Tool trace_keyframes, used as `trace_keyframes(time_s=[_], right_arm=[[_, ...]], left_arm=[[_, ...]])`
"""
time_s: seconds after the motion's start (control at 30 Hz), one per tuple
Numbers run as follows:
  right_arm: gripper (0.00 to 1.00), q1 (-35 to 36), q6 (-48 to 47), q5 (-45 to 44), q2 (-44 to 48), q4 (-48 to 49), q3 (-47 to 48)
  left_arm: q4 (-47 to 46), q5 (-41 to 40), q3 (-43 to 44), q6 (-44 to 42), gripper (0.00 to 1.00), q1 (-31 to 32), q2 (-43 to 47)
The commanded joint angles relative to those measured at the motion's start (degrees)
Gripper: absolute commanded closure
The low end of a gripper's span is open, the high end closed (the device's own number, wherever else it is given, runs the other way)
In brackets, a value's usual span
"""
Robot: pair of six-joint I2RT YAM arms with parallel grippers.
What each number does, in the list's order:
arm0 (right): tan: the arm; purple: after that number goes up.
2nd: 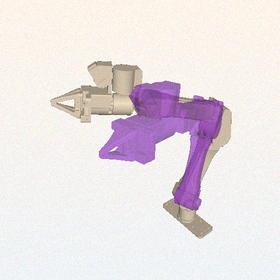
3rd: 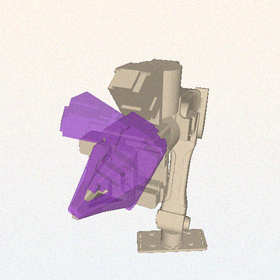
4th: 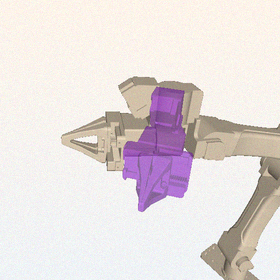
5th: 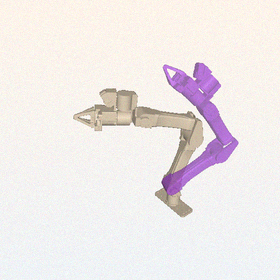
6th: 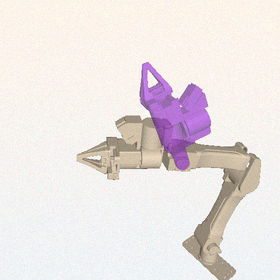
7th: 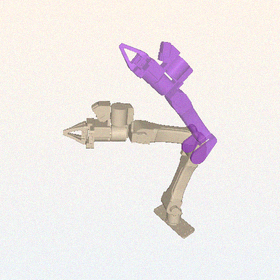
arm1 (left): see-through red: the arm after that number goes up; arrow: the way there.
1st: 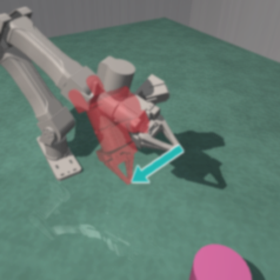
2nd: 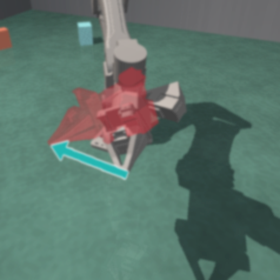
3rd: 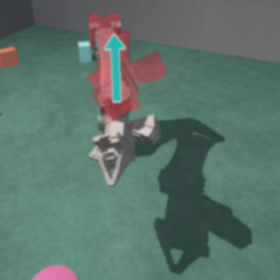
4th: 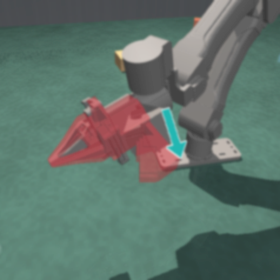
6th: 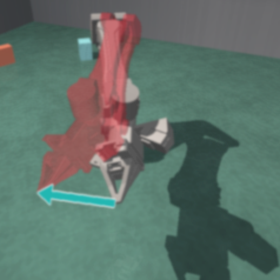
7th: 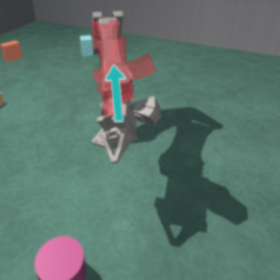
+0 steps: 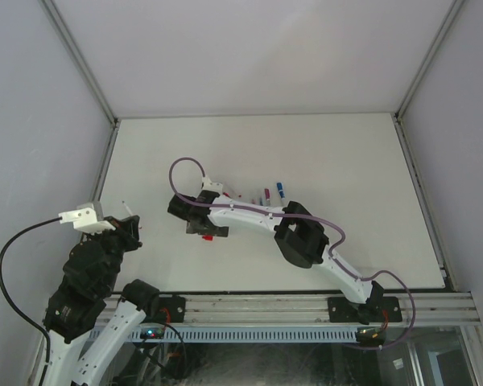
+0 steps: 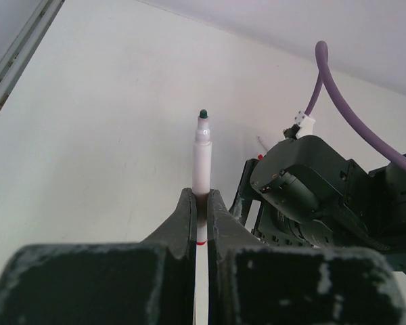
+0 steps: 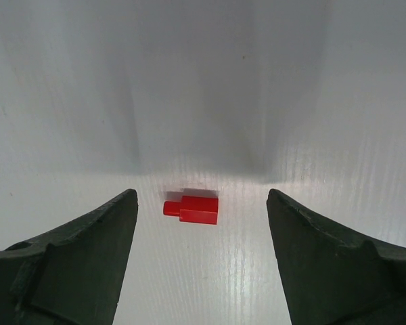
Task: Insert the pens into the pen caps
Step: Pick up the pen cap from the center of the board.
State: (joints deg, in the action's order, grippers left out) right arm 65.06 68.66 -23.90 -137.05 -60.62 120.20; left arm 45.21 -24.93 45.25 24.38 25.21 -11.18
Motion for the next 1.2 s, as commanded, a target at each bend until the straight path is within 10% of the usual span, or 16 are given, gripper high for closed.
trace_keyframes(time_s=[0.0, 0.43, 0.87, 1.17], right_arm=[[0.24, 1.0, 2.5, -1.5, -0.6, -1.4, 2.3], [0.32, 1.5, 1.4, -0.3, -2.1, -0.3, 2.3], [0.64, 2.1, 0.0, 1.1, -1.9, -0.9, 0.7], [0.89, 1.4, -3.3, 0.1, 12.3, 16.0, -18.5]], left_arm=[[-1.8, -0.4, 1.8, -0.4, 1.0, -0.3, -0.2], [-1.8, -0.1, 1.9, -0.5, 1.0, -0.3, -0.5], [-1.9, 0.0, 1.8, -0.6, 1.0, -0.3, -0.5], [-1.8, 0.1, 1.8, -0.4, 1.0, -0.3, -0.2]])
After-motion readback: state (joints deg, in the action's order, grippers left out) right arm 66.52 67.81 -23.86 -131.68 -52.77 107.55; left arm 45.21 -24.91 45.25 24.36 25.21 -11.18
